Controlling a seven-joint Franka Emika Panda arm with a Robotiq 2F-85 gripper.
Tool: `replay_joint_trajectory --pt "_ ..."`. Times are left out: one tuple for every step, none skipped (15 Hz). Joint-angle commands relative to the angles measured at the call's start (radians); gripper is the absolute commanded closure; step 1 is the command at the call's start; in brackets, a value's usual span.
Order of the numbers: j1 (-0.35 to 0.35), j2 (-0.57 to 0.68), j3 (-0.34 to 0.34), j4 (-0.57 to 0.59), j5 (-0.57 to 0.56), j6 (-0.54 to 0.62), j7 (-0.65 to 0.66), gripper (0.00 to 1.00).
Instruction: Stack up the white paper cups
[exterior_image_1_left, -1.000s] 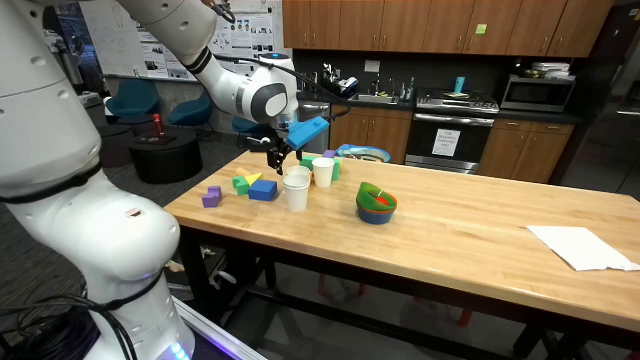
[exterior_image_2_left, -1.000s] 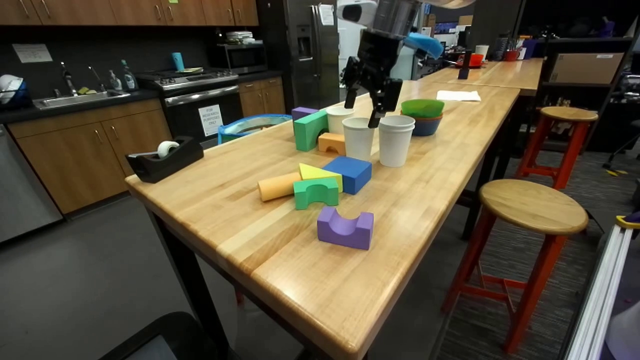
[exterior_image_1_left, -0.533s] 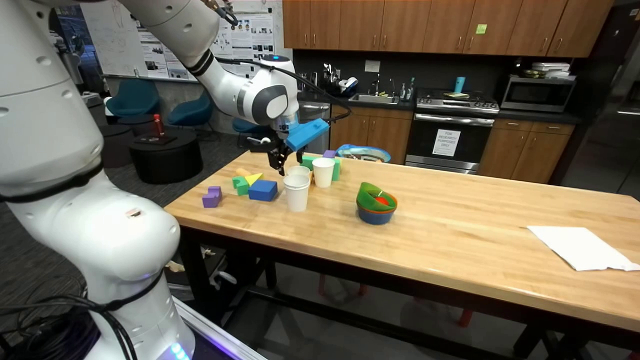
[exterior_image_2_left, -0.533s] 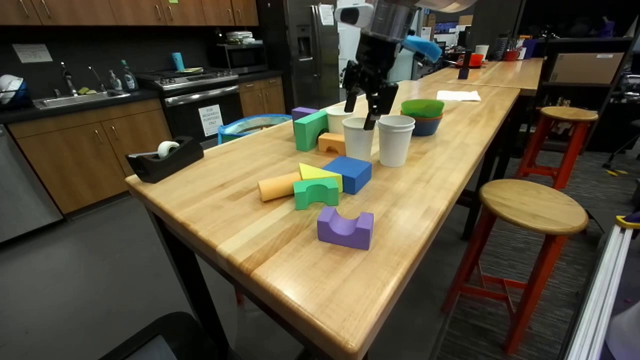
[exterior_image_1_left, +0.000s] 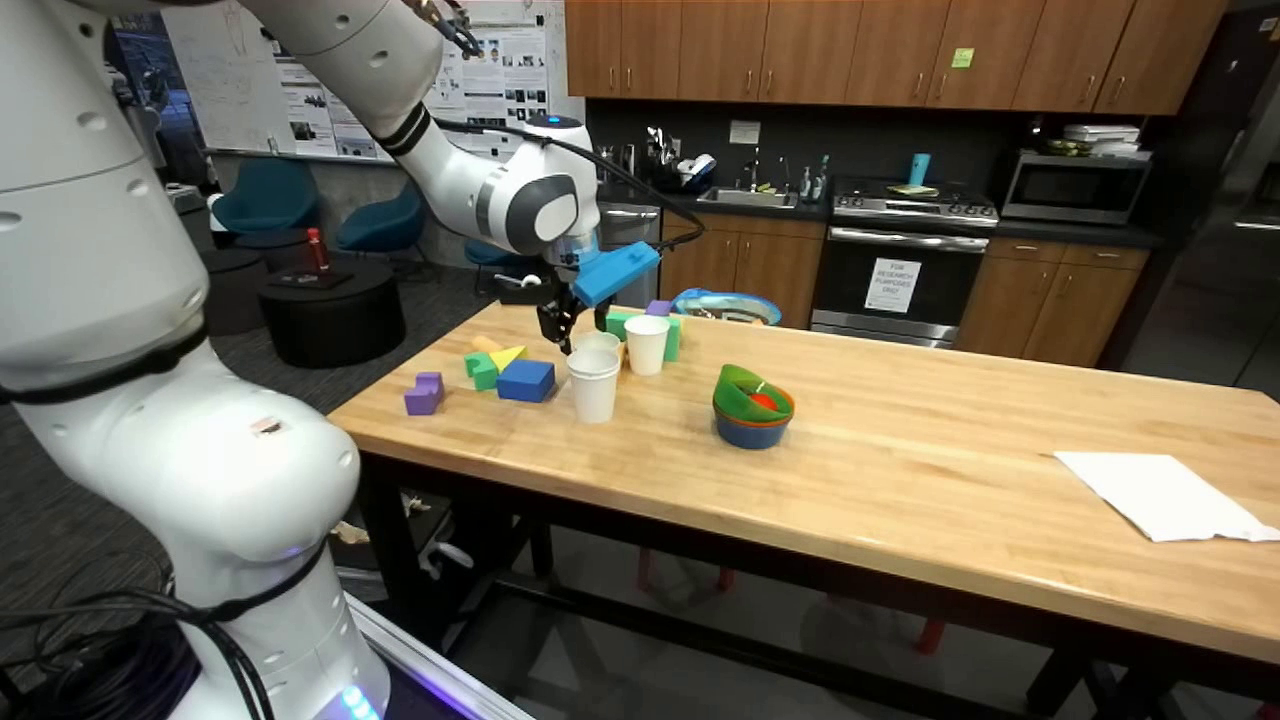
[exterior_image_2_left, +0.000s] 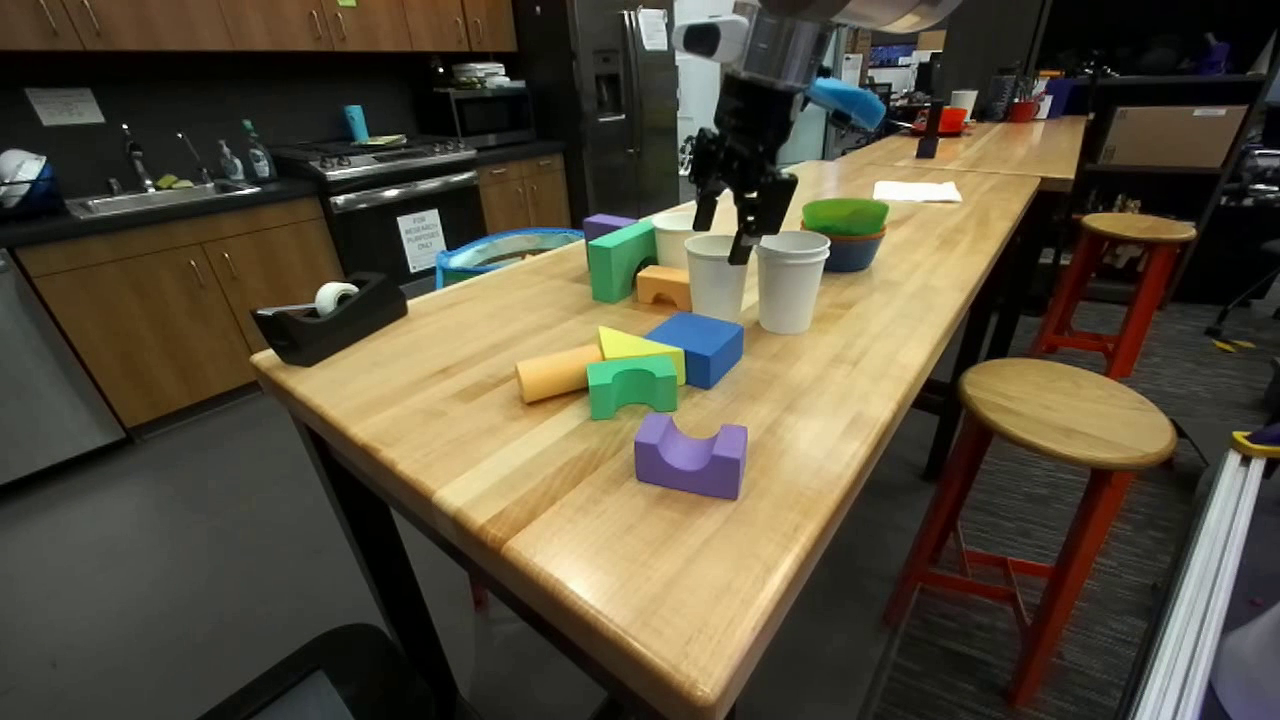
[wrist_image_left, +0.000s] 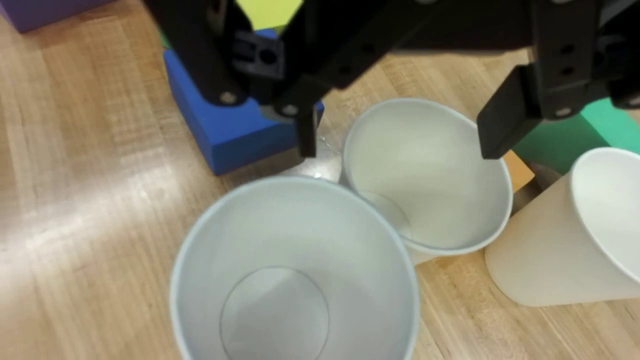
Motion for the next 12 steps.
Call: replay_joint_trajectory --pt "-0.007 0.005 0.002 -0.015 -0.028 0.027 0.027 0.19" --pt "-0.008 0.004 0.001 -0.018 -0.028 0.028 0.029 0.22" --pt "-0.008 0.004 0.001 -0.02 -0.029 0.03 0.03 0.23" --pt "-0.009 0.006 0.001 -0.022 -0.029 0.032 0.03 0.27" --pt "-0.01 0.007 0.002 -0.025 -0.033 0.036 0.032 0.37" --pt "-0.01 0.009 0.002 -0.027 -0.035 0.039 0.033 0.4" --pt "-0.01 0.01 0.002 -0.03 -0.039 0.042 0.035 0.45" --pt "-0.011 0.011 0.002 -0.031 -0.043 0.044 0.036 0.57" --pt "-0.012 0.012 0.002 -0.031 -0.046 0.044 0.036 0.64" --pt "-0.012 0.013 0.002 -0.032 -0.048 0.044 0.037 0.71" --pt "-0.013 0.015 0.003 -0.032 -0.054 0.045 0.04 0.81" --pt "-0.014 0.016 0.003 -0.032 -0.059 0.044 0.042 0.88"
